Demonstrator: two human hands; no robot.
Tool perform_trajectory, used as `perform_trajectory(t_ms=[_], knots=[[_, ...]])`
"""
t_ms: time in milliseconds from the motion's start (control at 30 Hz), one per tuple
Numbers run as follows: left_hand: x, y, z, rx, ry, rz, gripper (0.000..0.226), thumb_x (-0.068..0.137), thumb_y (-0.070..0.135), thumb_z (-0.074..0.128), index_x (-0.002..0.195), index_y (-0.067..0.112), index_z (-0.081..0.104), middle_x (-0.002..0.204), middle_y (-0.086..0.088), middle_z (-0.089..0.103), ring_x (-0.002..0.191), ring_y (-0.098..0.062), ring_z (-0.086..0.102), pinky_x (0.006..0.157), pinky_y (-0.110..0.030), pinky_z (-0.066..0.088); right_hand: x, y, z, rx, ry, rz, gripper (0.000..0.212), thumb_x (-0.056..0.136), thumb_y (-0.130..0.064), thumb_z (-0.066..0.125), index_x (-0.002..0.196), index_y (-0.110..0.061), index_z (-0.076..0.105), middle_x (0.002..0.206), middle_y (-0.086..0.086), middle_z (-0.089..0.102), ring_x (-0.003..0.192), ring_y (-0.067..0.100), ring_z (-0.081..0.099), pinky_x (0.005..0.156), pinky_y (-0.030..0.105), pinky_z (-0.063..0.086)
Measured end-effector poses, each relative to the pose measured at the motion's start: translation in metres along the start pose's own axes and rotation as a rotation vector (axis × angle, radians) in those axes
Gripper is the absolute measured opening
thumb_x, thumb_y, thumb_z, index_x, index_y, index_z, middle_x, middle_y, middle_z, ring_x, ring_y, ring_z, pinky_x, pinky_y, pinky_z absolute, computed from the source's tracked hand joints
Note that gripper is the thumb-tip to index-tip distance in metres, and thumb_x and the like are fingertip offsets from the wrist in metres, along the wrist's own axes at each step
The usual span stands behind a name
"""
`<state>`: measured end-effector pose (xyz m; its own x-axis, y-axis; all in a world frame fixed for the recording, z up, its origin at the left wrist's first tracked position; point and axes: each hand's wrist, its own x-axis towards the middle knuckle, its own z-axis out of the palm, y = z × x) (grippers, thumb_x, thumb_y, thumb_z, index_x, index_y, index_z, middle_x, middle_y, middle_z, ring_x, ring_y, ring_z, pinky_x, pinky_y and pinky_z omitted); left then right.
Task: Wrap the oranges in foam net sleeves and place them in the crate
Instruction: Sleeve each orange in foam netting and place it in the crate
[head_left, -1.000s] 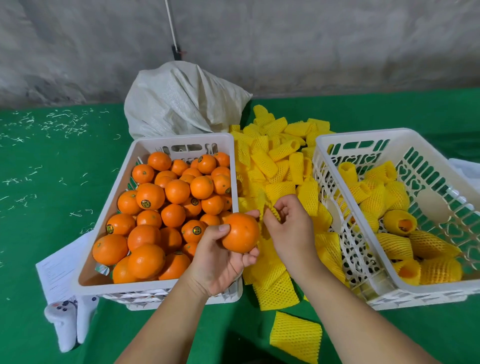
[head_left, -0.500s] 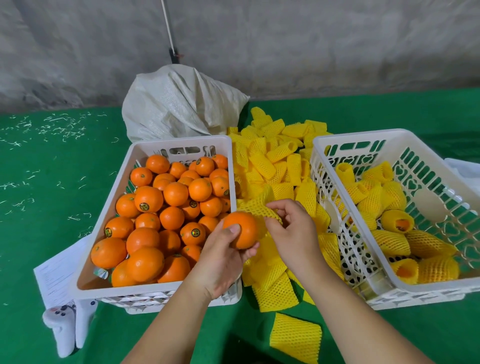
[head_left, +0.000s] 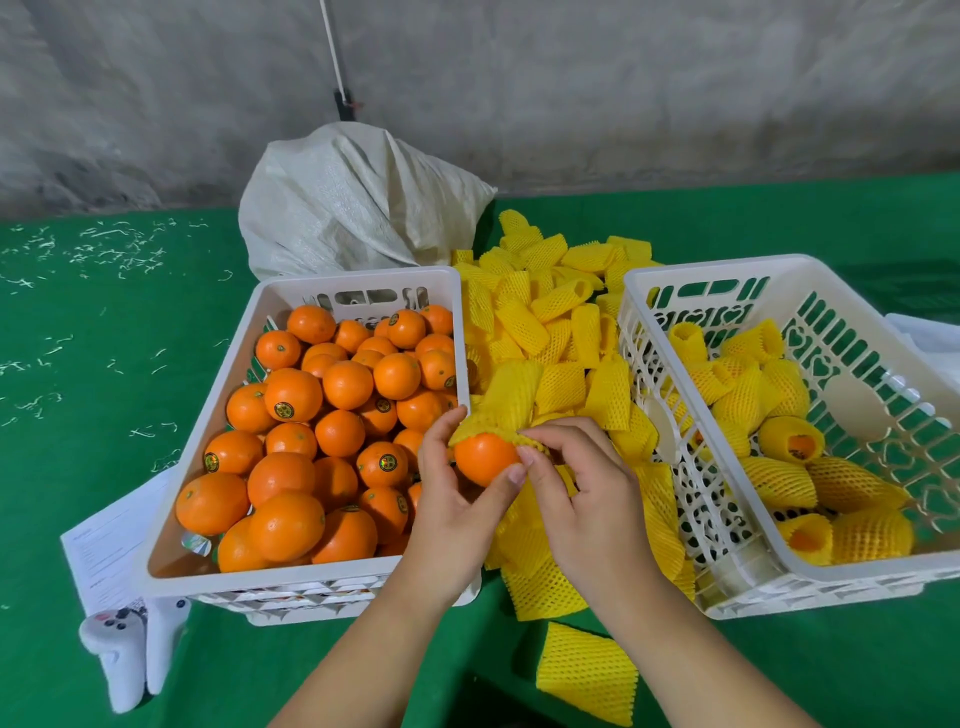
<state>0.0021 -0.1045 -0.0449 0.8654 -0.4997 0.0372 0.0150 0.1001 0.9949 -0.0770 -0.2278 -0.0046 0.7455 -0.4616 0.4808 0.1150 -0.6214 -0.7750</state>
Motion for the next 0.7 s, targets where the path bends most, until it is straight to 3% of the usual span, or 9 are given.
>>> perform_trajectory(t_ms=[67,133,200,267,333,433,500,567,700], knots=[[0.001,0.001,0.005,-0.088,0.092,-0.006,0.071,0.075,0.036,0.087,0.132,0.033,0.044,0.113,0.0,0.072,0.096,-0.013,0.072,0.081,-0.031,0.059,-0.004,-0.001,0.001,-0.101,-0.056,-0.148,0.018,0.101,-0.023,0.059,0.111,-0.014,0.072,0.112,-0.008,0.061,0.107,0.013,0.059,0.089,0.021,0.048],[0.004,0.004,0.007,-0.151,0.159,-0.036,0.068,0.069,0.029,0.082,0.124,0.024,0.042,0.093,-0.003,0.068,0.082,-0.016,0.065,0.075,-0.037,0.056,-0.004,0.003,0.002,-0.146,-0.098,-0.214,0.021,0.102,-0.024,0.056,0.112,-0.012,0.071,0.114,-0.005,0.058,0.106,0.015,0.058,0.089,0.022,0.048],[0.007,0.006,0.009,-0.233,0.193,-0.096,0.069,0.068,0.029,0.082,0.124,0.023,0.042,0.099,-0.012,0.064,0.088,-0.024,0.064,0.082,-0.051,0.055,-0.002,0.007,0.002,-0.125,-0.12,-0.183,0.02,0.102,-0.021,0.058,0.117,-0.013,0.068,0.114,-0.004,0.055,0.105,0.014,0.058,0.087,0.022,0.05],[0.01,0.007,0.006,-0.348,0.144,-0.143,0.07,0.072,0.031,0.085,0.128,0.024,0.043,0.113,-0.017,0.066,0.101,-0.031,0.068,0.089,-0.05,0.057,-0.001,0.01,0.007,-0.104,-0.124,-0.119,0.026,0.099,-0.013,0.059,0.125,-0.016,0.061,0.114,-0.01,0.049,0.104,0.008,0.054,0.084,0.019,0.048],[0.01,0.006,-0.001,-0.42,-0.015,-0.158,0.07,0.079,0.028,0.083,0.136,0.027,0.043,0.127,-0.015,0.066,0.116,-0.033,0.069,0.093,-0.044,0.059,0.0,0.012,0.014,-0.089,-0.088,-0.058,0.035,0.096,-0.009,0.057,0.13,-0.018,0.058,0.113,-0.014,0.044,0.1,0.002,0.05,0.08,0.016,0.045],[0.005,0.001,-0.01,-0.339,-0.215,-0.119,0.073,0.086,0.014,0.077,0.146,0.036,0.041,0.137,-0.013,0.063,0.127,-0.032,0.063,0.103,-0.052,0.055,0.002,0.019,0.013,-0.088,0.024,-0.022,0.033,0.095,-0.014,0.051,0.124,-0.013,0.066,0.119,-0.005,0.047,0.105,0.008,0.052,0.08,0.023,0.049],[0.003,-0.002,-0.006,-0.245,-0.194,-0.083,0.067,0.088,0.016,0.08,0.142,0.039,0.048,0.128,-0.015,0.066,0.114,-0.033,0.065,0.102,-0.054,0.056,0.007,0.025,0.007,-0.088,0.055,-0.02,0.029,0.093,-0.011,0.053,0.116,-0.01,0.07,0.123,0.002,0.049,0.111,0.01,0.052,0.082,0.025,0.05],[0.003,-0.001,0.001,-0.203,-0.121,-0.064,0.064,0.085,0.027,0.088,0.138,0.038,0.053,0.114,-0.015,0.071,0.096,-0.031,0.065,0.091,-0.049,0.06,0.011,0.025,0.0,-0.074,0.033,-0.01,0.026,0.094,-0.008,0.054,0.114,-0.009,0.07,0.122,-0.002,0.052,0.111,0.002,0.052,0.084,0.02,0.049],[0.005,0.002,0.005,-0.249,0.073,-0.05,0.056,0.078,0.048,0.09,0.124,0.032,0.062,0.107,-0.007,0.071,0.089,-0.022,0.068,0.076,-0.04,0.057,0.01,0.021,-0.006,-0.148,0.003,-0.125,0.023,0.097,-0.018,0.052,0.108,-0.005,0.068,0.105,0.003,0.062,0.097,0.017,0.059,0.079,0.024,0.048]])
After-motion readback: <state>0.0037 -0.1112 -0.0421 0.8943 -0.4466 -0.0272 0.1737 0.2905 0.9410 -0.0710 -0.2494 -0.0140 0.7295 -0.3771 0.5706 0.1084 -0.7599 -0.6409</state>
